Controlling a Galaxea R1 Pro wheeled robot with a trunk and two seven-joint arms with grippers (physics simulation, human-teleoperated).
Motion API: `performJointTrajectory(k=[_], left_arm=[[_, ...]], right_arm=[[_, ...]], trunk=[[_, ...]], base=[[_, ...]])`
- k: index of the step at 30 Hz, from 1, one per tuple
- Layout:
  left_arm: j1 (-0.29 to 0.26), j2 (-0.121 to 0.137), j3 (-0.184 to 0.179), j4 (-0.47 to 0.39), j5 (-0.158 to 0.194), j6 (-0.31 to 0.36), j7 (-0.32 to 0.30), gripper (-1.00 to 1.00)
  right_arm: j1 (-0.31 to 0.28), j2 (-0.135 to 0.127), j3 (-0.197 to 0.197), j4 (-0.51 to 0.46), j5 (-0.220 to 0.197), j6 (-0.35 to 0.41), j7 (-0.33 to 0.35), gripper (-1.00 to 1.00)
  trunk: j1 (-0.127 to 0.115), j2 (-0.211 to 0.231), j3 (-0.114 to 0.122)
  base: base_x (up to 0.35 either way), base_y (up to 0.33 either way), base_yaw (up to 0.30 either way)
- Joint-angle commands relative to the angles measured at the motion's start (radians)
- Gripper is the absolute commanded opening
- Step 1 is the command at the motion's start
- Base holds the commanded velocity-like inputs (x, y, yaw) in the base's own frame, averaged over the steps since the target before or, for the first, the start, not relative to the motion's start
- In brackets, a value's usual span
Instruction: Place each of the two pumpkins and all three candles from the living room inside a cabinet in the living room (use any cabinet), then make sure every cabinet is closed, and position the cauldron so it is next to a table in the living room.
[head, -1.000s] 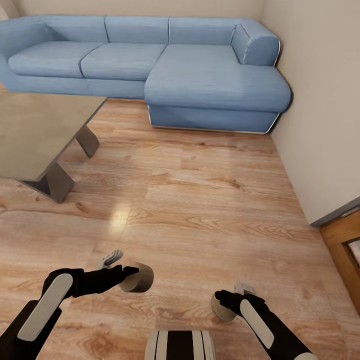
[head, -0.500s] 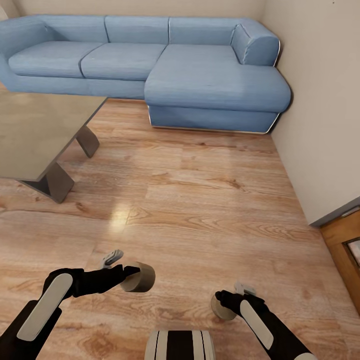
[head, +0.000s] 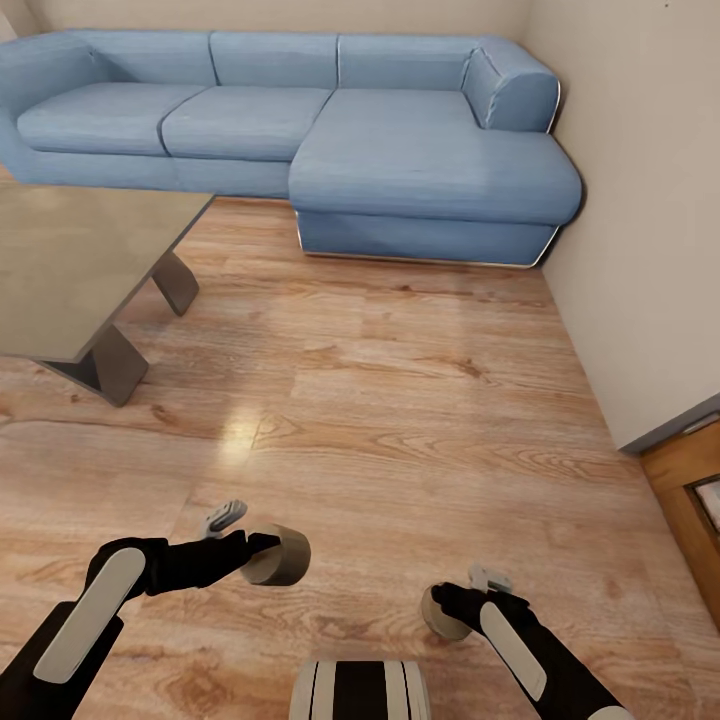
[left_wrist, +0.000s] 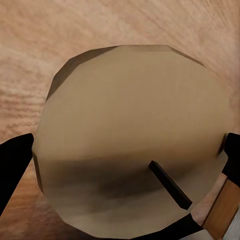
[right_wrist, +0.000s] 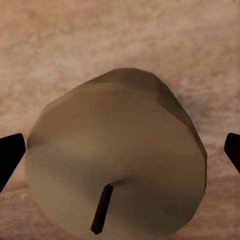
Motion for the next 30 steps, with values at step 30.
performJointTrajectory(k=[30], left_arm=[[0.001,0.0,-0.001,-0.001,0.011,0.001,0.012,-1.0]], right_arm=[[0.0,-0.001,0.005,0.028,0.012,0.003,0.044,1.0]], trunk=[[0.0,0.0,-0.001]], base=[[0.0,0.0,0.0]])
